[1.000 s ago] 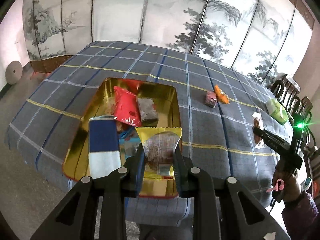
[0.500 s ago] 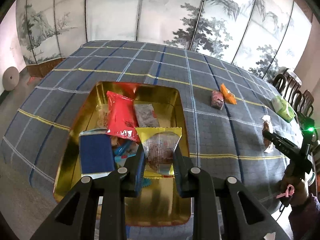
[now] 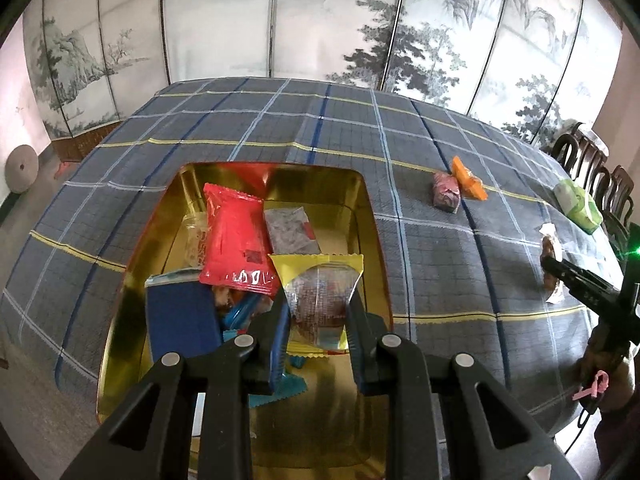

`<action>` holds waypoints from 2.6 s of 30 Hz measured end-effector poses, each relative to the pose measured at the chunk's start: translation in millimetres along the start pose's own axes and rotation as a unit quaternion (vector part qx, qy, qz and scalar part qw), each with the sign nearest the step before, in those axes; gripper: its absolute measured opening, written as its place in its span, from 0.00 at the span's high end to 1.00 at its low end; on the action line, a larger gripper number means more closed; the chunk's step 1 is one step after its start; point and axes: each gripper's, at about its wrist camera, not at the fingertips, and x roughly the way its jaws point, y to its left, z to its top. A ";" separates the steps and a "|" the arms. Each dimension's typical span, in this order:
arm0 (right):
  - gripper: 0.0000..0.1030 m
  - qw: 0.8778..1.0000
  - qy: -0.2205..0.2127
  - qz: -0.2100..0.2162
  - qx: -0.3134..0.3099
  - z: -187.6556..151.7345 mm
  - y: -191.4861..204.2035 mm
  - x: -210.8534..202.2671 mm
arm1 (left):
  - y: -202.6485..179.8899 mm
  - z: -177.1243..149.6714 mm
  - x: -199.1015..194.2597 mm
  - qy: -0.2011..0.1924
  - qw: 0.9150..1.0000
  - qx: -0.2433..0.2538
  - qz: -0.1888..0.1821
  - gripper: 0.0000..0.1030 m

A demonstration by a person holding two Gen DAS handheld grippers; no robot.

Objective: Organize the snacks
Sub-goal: 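Lower the yellow candy into the tin and open the left gripper while the right gripper lifts the peanut bag, then carry the peanut bag toward the tin with the right gripper, then lower the peanut bag into the tin and open the right gripper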

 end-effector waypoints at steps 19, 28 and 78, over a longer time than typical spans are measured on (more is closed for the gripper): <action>0.62 1.000 0.007 -0.001 -0.005 -1.0 1.9 2.9 | 1.7 -1.3 -0.9 -0.017 0.999 0.000 0.033 0.41; 0.62 1.000 0.009 0.012 -0.013 -5.0 15.0 -4.0 | -1.0 -11.3 -22.4 -0.032 0.996 0.010 0.077 0.20; 0.62 0.966 0.093 0.218 -0.102 41.5 283.1 39.6 | 70.3 -51.8 -39.0 -0.012 0.984 -0.059 0.169 0.14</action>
